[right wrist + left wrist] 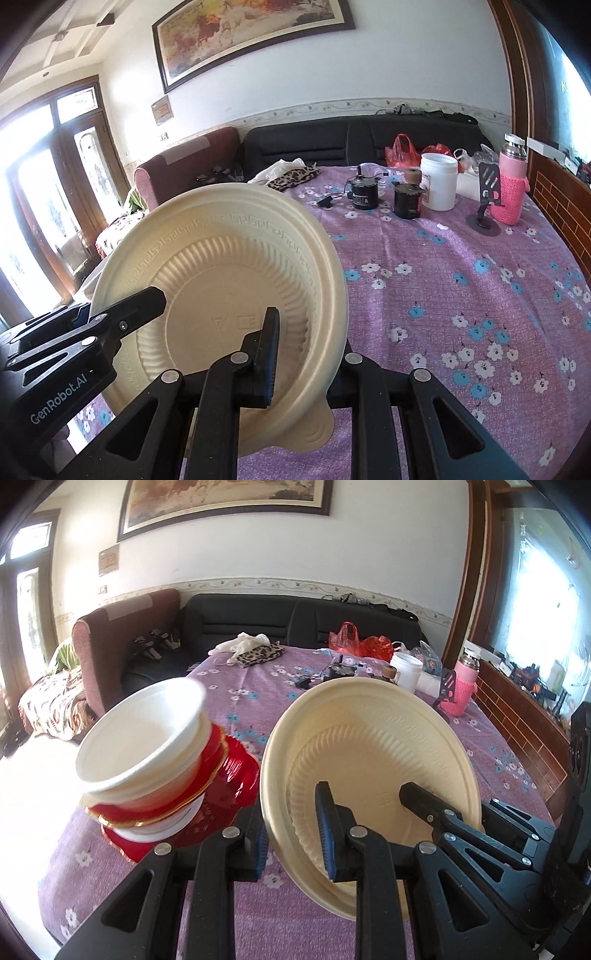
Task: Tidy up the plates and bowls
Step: 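Carry the tilted cream bowl with both grippers over to the stack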
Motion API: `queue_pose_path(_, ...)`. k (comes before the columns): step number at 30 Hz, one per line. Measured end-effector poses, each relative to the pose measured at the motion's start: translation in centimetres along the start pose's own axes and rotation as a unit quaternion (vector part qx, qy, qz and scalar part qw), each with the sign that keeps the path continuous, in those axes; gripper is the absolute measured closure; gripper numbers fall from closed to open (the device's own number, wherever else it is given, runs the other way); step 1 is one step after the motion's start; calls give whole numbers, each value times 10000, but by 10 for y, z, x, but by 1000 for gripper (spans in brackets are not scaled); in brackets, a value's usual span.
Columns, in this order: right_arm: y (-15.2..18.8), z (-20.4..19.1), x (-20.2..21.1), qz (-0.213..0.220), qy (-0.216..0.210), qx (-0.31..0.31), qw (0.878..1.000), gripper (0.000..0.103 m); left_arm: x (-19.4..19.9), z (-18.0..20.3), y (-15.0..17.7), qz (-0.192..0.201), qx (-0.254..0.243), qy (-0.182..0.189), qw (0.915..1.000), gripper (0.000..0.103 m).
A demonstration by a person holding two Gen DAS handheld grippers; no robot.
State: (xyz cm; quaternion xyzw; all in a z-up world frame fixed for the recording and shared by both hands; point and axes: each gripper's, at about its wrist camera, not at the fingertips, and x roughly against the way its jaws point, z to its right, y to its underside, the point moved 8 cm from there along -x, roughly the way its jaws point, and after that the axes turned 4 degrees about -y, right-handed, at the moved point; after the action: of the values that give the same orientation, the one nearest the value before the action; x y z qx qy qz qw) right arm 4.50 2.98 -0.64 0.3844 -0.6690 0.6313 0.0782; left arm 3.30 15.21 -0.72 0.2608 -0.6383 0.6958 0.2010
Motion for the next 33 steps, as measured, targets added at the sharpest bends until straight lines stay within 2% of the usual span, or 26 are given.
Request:
queue_pose_path(14, 5, -44, 4, 79, 24, 521, 9986, 83, 11, -41, 23, -1, 411, -249, 9988, 81)
queue_pose_path(23, 4, -65, -5, 22, -100, 705, 9975, 83, 15, -67, 29, -41, 643, -217, 9977, 81)
queue_pose_path(33, -10, -101, -9, 78, -382, 923, 9950, 83, 38, -104, 20, 222, 960, -300, 9947, 81)
